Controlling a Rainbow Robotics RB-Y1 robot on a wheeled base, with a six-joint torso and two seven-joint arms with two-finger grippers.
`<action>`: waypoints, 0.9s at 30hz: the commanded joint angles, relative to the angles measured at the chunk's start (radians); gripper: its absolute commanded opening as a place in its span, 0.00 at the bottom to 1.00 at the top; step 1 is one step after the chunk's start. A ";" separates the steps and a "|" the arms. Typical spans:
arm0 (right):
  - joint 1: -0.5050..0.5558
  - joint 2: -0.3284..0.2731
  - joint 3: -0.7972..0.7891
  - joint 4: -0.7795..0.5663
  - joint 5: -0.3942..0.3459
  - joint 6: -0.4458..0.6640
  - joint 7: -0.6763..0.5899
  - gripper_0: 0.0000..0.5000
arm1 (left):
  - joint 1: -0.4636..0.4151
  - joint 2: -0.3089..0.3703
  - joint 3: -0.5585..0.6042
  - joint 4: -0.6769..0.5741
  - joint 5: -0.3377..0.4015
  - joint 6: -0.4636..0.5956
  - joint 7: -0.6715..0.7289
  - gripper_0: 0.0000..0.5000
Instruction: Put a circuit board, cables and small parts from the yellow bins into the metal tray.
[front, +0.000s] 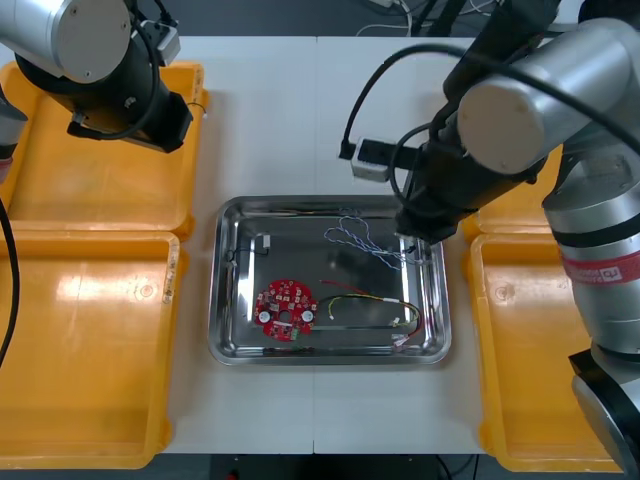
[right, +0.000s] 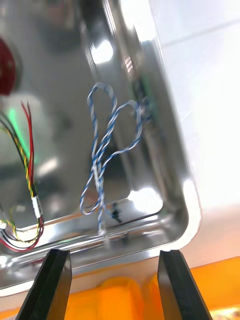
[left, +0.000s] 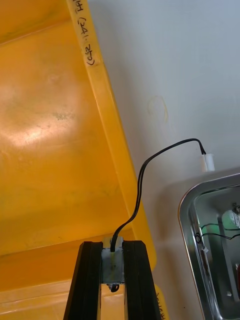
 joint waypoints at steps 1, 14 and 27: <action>-0.051 -0.085 -0.107 -0.067 -0.097 0.004 -0.032 1.00 | 0.000 -0.012 -0.019 -0.045 0.002 0.005 0.140 0.00; 0.081 -0.332 -0.182 -0.274 -0.226 0.004 -0.420 1.00 | 0.000 -0.029 -0.139 -0.105 -0.007 0.001 0.321 0.00; 0.162 -0.416 -0.306 -0.277 -0.264 0.004 -0.711 1.00 | 0.002 -0.083 -0.329 -0.117 -0.054 -0.046 0.560 0.00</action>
